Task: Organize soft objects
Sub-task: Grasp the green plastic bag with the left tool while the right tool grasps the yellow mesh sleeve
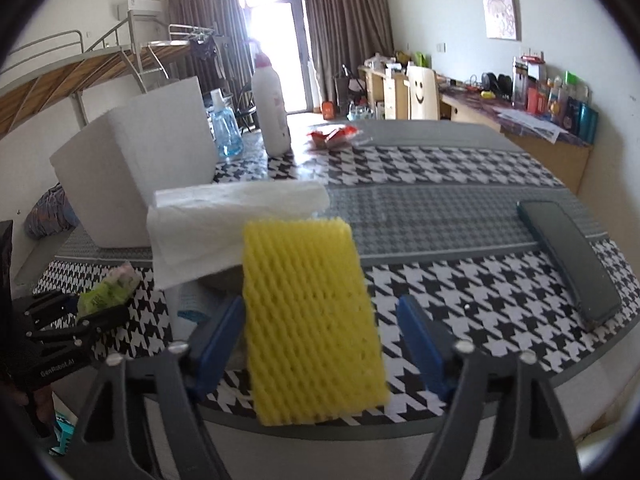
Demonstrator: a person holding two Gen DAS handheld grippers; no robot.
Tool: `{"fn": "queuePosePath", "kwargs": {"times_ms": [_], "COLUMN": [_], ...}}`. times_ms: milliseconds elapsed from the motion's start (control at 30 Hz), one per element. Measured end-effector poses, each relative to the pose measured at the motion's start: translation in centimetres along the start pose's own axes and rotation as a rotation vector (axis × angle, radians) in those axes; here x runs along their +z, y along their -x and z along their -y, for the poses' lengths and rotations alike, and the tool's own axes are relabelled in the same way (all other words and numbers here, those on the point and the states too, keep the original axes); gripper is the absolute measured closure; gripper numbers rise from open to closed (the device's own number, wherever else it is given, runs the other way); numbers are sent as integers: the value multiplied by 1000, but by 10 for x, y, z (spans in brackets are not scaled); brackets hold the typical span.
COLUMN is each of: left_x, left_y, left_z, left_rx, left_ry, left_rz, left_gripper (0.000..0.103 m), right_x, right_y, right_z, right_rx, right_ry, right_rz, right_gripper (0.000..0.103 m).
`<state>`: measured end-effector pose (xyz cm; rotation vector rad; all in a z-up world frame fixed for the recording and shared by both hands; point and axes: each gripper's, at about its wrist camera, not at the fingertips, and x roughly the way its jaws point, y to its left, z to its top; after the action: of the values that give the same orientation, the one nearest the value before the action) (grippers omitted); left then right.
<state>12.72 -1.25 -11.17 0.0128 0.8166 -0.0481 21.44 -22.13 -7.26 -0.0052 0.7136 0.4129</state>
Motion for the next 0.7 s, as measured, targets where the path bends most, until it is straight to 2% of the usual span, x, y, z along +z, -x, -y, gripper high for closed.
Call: {"fn": "queuePosePath", "kwargs": {"times_ms": [167,333,433,500,700], "left_x": [2,-2,-4,-5,-8], "left_y": [1,5,8,9,14], "left_z": [-1,-4,-6,-6,-10], "left_rx": [-5,-11,-13,-14,-15], "left_ry": [1,4,4,3,15], "left_rz": [-1,2,6,9,14], "left_gripper": [68,70,72,73,73], "right_x": [-5,-6,-6,-6,-5], "right_y": [-4,-4,2,4,6], "right_z": [-2,1,3,5,9], "right_rx": [7,15,12,11,-13], "right_ry": [1,-20,-29,-34,-39], "right_rz": [-27,-51,-40,-38,-32], "right_gripper": [42,75,87,92,97]}}
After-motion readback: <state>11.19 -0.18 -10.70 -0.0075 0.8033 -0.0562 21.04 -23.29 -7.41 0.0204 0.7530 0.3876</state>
